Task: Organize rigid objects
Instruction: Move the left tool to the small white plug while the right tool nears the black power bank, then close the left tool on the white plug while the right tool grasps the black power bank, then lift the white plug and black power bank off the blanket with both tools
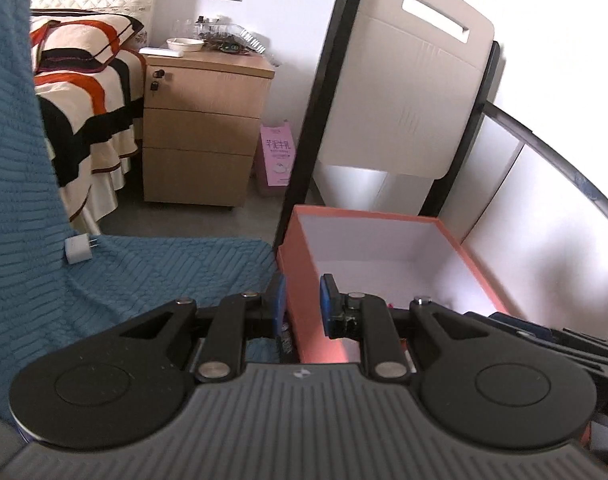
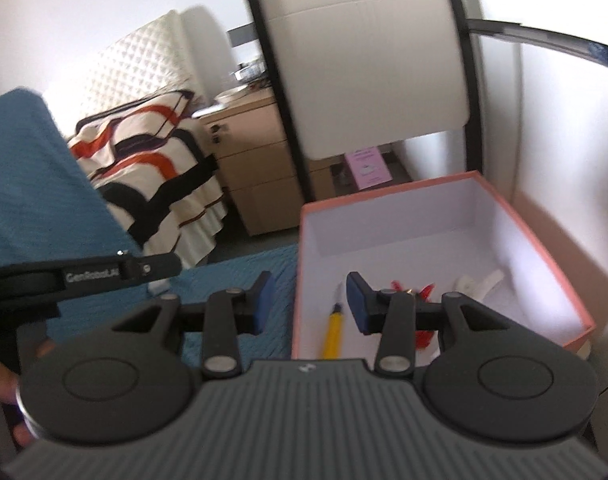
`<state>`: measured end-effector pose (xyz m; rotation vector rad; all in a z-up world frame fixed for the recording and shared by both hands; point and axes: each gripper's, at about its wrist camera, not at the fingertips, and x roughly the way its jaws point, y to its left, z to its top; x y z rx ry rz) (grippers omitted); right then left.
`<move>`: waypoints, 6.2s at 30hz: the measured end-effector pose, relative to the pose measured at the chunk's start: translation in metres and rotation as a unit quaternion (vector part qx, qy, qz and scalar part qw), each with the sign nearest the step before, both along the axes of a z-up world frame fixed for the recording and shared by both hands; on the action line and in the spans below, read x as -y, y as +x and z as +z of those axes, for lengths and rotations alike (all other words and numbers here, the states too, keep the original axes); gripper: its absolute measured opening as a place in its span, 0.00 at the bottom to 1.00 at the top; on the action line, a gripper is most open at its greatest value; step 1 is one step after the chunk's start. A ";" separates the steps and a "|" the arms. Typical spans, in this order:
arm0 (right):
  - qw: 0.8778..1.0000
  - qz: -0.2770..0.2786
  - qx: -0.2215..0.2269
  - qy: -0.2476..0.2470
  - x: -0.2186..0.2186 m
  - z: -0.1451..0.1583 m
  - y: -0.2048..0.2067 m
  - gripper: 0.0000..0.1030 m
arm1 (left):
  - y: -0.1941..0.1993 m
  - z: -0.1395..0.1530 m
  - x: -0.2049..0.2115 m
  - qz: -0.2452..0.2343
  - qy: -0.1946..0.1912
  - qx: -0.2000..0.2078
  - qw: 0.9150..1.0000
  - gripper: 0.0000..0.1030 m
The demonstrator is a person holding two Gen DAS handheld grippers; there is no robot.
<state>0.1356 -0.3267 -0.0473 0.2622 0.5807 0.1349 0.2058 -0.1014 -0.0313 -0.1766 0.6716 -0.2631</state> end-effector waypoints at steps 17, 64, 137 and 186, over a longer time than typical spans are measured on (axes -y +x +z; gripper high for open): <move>0.998 0.019 -0.055 -0.002 -0.064 -0.042 -0.029 0.43 | -0.049 -0.051 -0.068 0.029 0.001 -0.041 0.999 0.21; 0.624 0.585 -0.132 -0.501 -0.157 -0.132 0.159 0.78 | 0.188 -0.210 -0.176 0.173 0.123 -0.039 0.977 0.72; 0.610 0.528 -0.360 -0.469 -0.214 -0.209 0.270 0.91 | 0.178 -0.201 -0.194 0.164 0.005 -0.092 0.982 0.61; 0.927 0.288 -0.209 -0.117 -0.190 -0.159 0.132 0.83 | 0.055 -0.186 -0.172 0.094 0.023 -0.128 0.987 0.61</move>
